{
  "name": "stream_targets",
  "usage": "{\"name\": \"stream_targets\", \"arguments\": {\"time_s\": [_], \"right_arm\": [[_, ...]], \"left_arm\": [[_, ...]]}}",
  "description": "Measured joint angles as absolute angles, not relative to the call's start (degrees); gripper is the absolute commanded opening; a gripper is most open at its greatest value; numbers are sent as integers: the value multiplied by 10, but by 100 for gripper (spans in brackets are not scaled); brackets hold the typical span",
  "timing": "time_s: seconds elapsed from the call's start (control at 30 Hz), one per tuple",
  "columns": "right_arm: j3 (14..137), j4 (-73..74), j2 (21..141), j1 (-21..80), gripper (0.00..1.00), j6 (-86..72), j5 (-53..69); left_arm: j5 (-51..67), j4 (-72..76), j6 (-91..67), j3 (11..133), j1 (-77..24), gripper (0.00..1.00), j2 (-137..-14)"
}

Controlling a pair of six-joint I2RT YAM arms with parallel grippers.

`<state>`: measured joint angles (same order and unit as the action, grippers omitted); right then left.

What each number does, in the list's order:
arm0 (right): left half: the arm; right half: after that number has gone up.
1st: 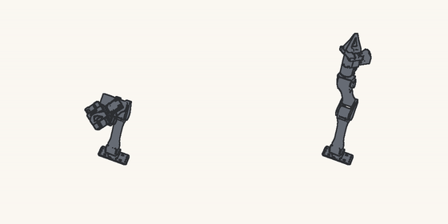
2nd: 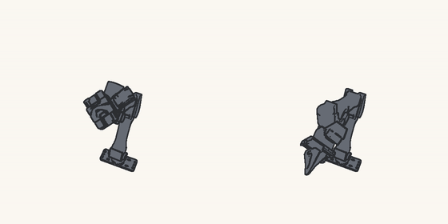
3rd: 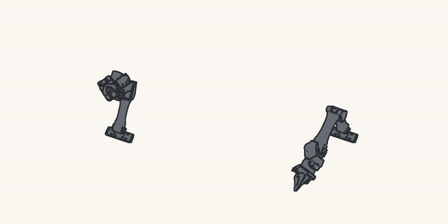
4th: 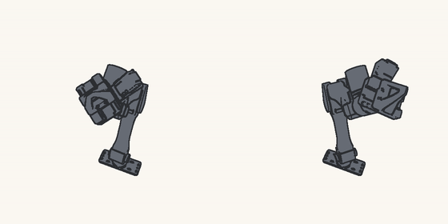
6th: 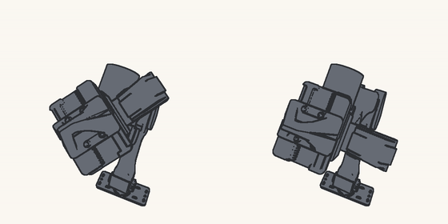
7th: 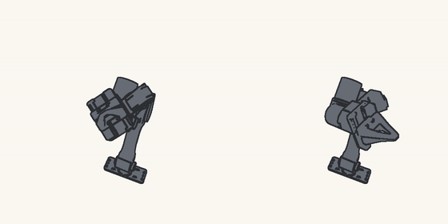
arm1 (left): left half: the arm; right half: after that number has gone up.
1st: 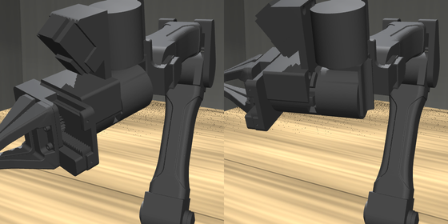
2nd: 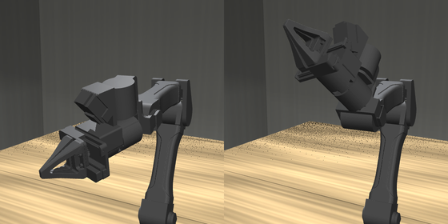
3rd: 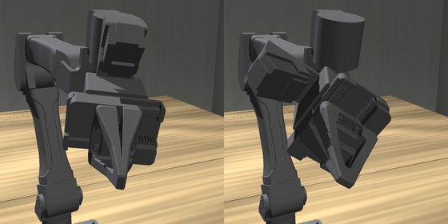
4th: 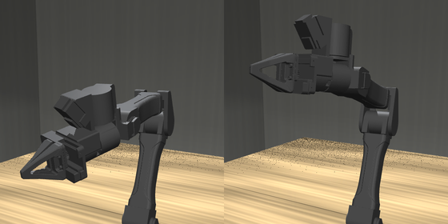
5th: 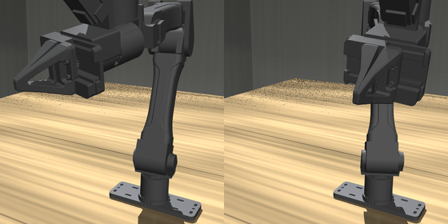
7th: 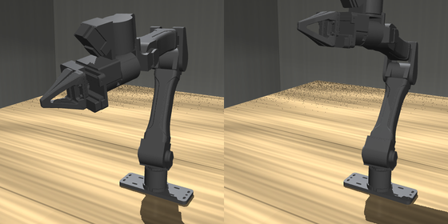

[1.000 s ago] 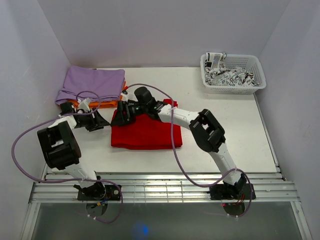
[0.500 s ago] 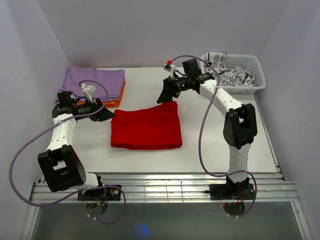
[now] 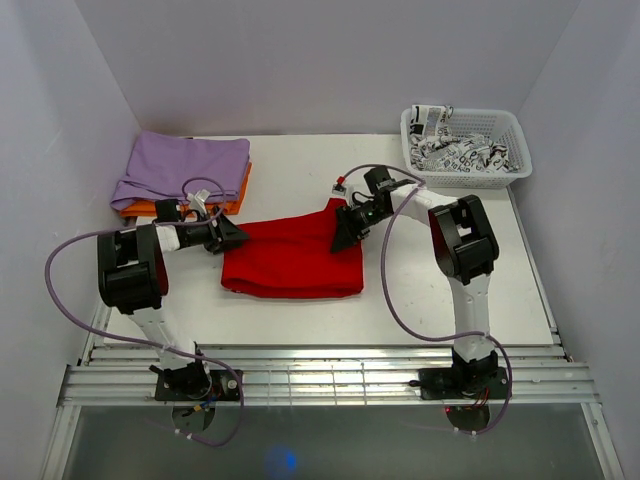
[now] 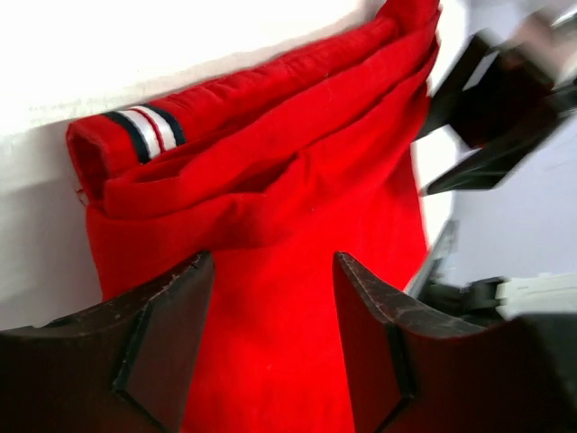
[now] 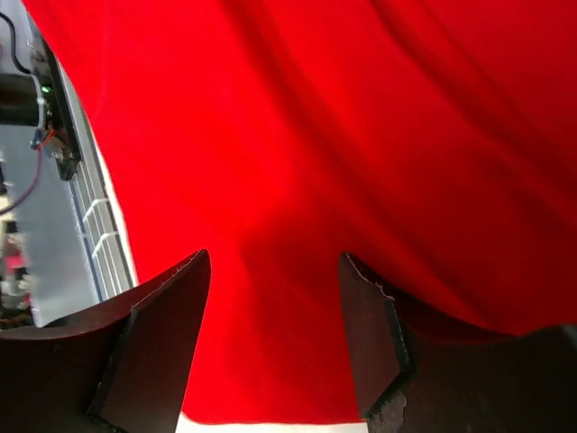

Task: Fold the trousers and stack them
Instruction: Fold the trousers

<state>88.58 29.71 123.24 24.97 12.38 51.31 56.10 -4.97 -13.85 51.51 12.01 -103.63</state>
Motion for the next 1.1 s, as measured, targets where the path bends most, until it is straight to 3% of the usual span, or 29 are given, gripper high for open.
{"name": "stream_targets", "arguments": {"time_s": [0.27, 0.4, 0.53, 0.77, 0.93, 1.1], "right_arm": [[808, 249, 1205, 221, 84, 117, 543], [780, 266, 1153, 219, 86, 122, 528], [777, 275, 1086, 217, 78, 111, 536], [710, 239, 991, 232, 67, 72, 575], [611, 206, 1025, 260, 66, 44, 578], [561, 187, 1081, 274, 62, 35, 578]], "left_arm": [[583, 30, -223, 531, 140, 77, -1068], [611, -39, -161, 551, 159, 76, -1040], [642, -168, -44, 590, 164, 73, -963], [677, -323, 100, 566, 158, 60, -850], [653, -390, 143, 520, 154, 43, -924], [611, -416, 148, 525, 153, 39, -1047]]}}
